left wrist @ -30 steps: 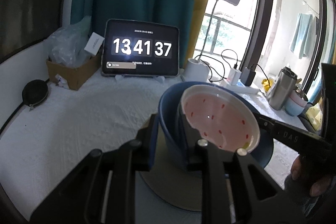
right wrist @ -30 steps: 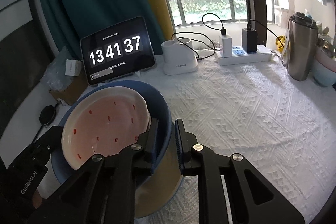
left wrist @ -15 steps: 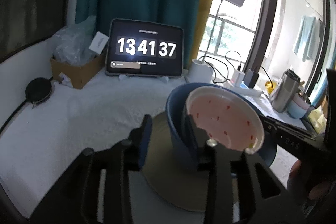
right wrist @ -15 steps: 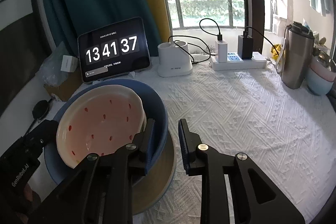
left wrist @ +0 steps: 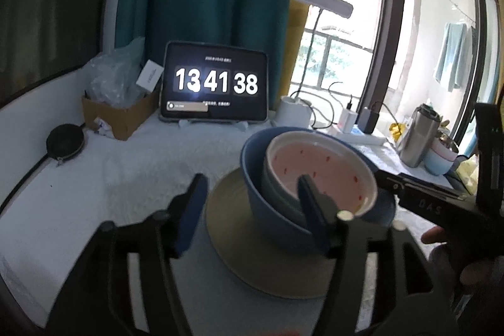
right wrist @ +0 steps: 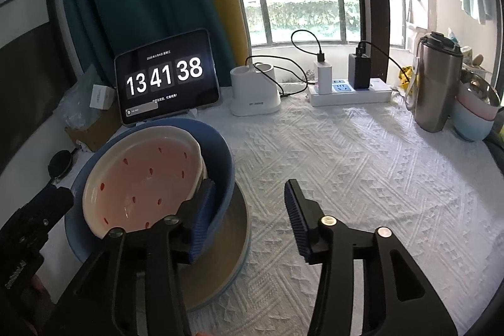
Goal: Organize plates and bowls
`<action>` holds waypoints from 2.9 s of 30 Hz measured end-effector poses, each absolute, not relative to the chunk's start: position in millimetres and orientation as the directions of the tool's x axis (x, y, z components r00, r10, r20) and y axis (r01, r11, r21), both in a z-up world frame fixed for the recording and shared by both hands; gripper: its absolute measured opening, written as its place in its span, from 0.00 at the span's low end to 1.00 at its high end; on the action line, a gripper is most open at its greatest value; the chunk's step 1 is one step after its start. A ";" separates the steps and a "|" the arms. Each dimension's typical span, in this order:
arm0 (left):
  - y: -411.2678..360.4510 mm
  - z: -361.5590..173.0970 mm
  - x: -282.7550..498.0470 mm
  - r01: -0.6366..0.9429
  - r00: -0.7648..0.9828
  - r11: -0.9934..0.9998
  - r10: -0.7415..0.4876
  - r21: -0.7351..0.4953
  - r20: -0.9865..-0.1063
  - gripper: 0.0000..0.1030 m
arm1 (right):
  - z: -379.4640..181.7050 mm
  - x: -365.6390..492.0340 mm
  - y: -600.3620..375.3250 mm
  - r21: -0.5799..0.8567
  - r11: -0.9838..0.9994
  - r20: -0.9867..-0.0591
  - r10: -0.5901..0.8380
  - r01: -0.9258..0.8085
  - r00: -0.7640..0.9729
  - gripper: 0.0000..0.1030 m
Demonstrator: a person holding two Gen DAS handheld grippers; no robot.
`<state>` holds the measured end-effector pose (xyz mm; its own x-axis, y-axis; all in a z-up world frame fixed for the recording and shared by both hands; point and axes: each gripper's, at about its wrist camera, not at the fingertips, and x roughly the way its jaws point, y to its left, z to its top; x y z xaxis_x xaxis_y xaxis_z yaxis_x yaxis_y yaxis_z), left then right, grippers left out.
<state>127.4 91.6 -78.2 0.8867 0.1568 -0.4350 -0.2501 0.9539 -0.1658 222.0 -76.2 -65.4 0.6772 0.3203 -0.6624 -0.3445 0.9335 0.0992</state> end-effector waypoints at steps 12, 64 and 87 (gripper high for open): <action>55.3 -63.2 97.3 -0.184 0.931 0.971 0.121 -0.156 -0.345 0.86 | -39.2 185.5 -113.1 0.040 0.948 -0.592 0.277 -0.316 0.757 0.57; -30.3 40.3 -14.2 -0.101 0.985 0.995 0.100 0.002 -0.141 0.93 | 102.1 23.7 -222.8 -0.049 0.986 -0.327 0.137 -0.162 0.935 0.58; -14.5 32.4 -13.9 -0.117 0.980 0.993 0.110 -0.032 -0.163 0.93 | 95.1 32.3 -212.2 -0.049 0.982 -0.363 0.154 -0.184 0.919 0.58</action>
<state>-13.9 -14.5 32.4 0.9804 0.1099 -0.1633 -0.1167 0.9926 -0.0323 32.3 -212.2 95.1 0.9191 0.1540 -0.3627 -0.1838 0.9818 -0.0488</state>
